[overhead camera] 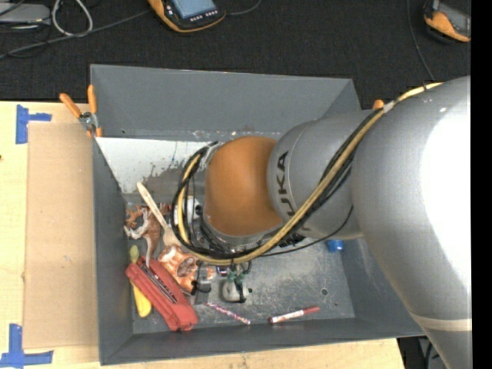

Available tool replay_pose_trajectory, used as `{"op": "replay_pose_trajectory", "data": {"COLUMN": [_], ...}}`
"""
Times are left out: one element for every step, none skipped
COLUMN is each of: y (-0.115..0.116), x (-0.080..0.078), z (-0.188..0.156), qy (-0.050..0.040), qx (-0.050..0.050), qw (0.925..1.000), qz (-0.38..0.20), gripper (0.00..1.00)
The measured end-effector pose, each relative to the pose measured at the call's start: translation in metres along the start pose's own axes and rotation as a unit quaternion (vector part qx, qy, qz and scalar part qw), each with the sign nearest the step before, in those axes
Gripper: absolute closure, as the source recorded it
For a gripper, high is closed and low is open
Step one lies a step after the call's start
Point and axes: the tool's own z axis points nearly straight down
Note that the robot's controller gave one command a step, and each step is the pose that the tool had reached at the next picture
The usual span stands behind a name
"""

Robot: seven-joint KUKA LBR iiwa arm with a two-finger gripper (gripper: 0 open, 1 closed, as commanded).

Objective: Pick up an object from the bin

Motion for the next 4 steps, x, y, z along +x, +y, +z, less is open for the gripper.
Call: {"op": "replay_pose_trajectory", "data": {"y": [-0.018, -0.007, -0.007, -0.008], "x": [-0.011, -0.008, -0.008, -0.007], "z": [0.034, 0.030, 0.030, 0.016], "qy": [-0.0084, -0.0068, -0.0068, -0.0053], "qx": [0.000, -0.002, -0.002, -0.001], "qw": [0.9991, 0.9981, 0.9980, 0.9980], "qz": [-0.043, 0.062, 0.062, 0.063], "gripper": [0.00, 1.00, 1.00, 1.00]}}
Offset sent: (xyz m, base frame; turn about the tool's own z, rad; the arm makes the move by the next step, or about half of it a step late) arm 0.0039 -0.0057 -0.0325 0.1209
